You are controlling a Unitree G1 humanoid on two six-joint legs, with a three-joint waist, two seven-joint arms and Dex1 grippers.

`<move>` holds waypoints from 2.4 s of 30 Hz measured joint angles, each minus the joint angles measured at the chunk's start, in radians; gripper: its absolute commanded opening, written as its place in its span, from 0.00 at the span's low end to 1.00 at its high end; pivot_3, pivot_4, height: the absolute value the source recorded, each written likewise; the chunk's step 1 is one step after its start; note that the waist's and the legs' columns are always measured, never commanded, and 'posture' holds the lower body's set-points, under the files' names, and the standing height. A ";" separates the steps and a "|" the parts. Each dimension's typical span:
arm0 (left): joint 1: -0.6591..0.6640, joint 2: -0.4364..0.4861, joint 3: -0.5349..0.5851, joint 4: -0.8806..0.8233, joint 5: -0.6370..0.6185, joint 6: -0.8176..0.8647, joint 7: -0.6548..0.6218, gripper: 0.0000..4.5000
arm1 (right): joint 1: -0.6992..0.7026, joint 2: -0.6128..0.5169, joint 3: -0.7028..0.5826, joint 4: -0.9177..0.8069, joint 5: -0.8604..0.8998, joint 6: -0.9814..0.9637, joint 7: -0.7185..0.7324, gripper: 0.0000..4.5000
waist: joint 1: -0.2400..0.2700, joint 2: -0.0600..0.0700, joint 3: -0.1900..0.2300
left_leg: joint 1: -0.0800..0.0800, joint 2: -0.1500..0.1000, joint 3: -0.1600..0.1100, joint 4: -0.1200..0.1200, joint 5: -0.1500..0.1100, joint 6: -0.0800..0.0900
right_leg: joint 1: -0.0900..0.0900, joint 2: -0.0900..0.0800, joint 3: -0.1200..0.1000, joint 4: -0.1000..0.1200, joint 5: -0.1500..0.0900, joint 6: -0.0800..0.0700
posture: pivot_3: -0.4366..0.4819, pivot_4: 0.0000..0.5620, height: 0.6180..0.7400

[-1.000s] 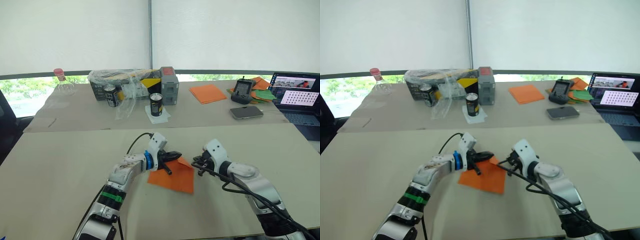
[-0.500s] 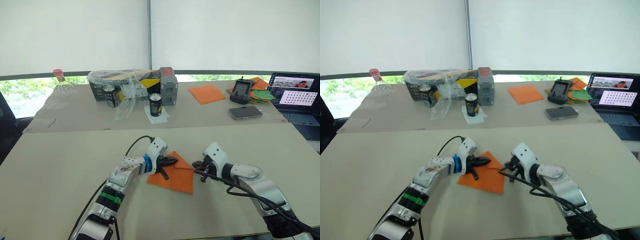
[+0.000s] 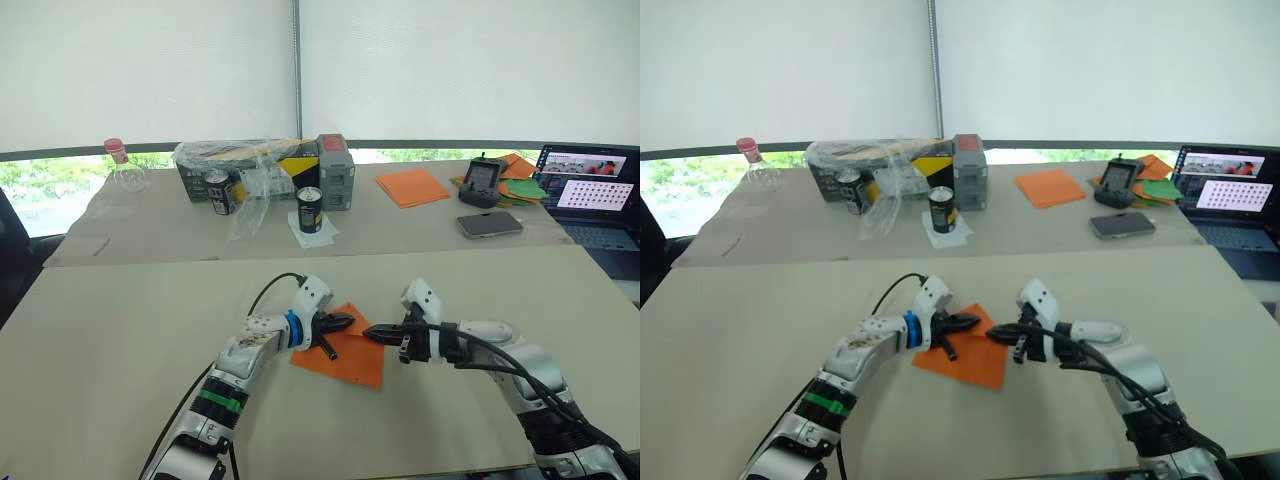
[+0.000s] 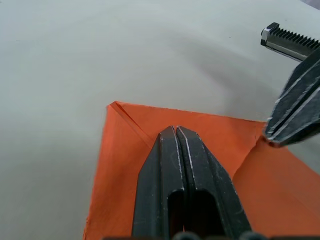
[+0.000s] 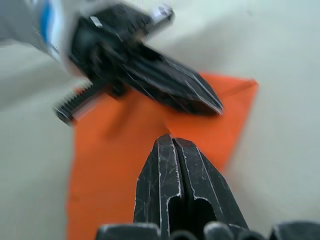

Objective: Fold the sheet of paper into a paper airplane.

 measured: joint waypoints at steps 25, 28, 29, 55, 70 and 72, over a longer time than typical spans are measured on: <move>0.037 0.013 0.015 -0.052 0.000 0.017 0.016 0.01 | -0.005 0.086 0.029 0.106 -0.174 -0.136 -0.163 0.00 | -0.006 0.000 0.000 | 0.000 0.000 0.000 0.000 0.000 0.000 | 0.000 0.000 0.000 0.001 0.000 0.000 | 0.48 0.27 1.00; 0.037 0.013 0.014 -0.052 0.000 0.017 0.014 0.01 | -0.003 0.092 0.029 0.099 -0.175 -0.132 -0.179 0.00 | -0.006 0.000 0.000 | 0.001 0.000 0.000 0.000 0.000 0.000 | 0.000 0.000 0.000 0.001 0.000 0.000 | 0.48 0.27 1.00; 0.037 0.013 0.014 -0.052 0.000 0.017 0.013 0.01 | -0.003 0.097 0.028 0.099 -0.175 -0.132 -0.185 0.00 | -0.006 0.000 0.000 | 0.001 0.000 0.000 0.000 0.000 0.000 | 0.000 0.000 0.000 0.001 0.000 0.000 | 0.48 0.27 1.00; 0.027 0.032 0.023 -0.053 -0.013 0.047 -0.004 0.01 | 0.109 0.114 -0.067 -0.130 0.007 0.068 -0.202 0.00 | -0.004 0.000 0.000 | 0.000 0.000 0.000 0.000 0.000 0.000 | 0.000 0.000 0.000 0.001 0.000 0.000 | 0.48 0.27 1.00; 0.045 0.086 0.049 -0.085 -0.030 0.062 0.001 0.01 | 0.041 0.168 0.000 -0.107 0.019 0.080 -0.253 0.00 | -0.005 0.000 0.000 | 0.000 0.000 0.000 0.000 0.000 0.000 | -0.001 0.000 0.000 0.001 0.000 0.000 | 0.48 0.27 1.00; 0.062 0.089 0.052 -0.108 -0.032 0.065 0.007 0.01 | 0.026 0.175 0.011 -0.074 0.007 0.066 -0.257 0.00 | -0.005 0.000 0.000 | 0.000 0.000 0.000 0.000 0.000 0.000 | -0.001 0.000 0.000 0.001 0.000 0.000 | 0.48 0.27 1.00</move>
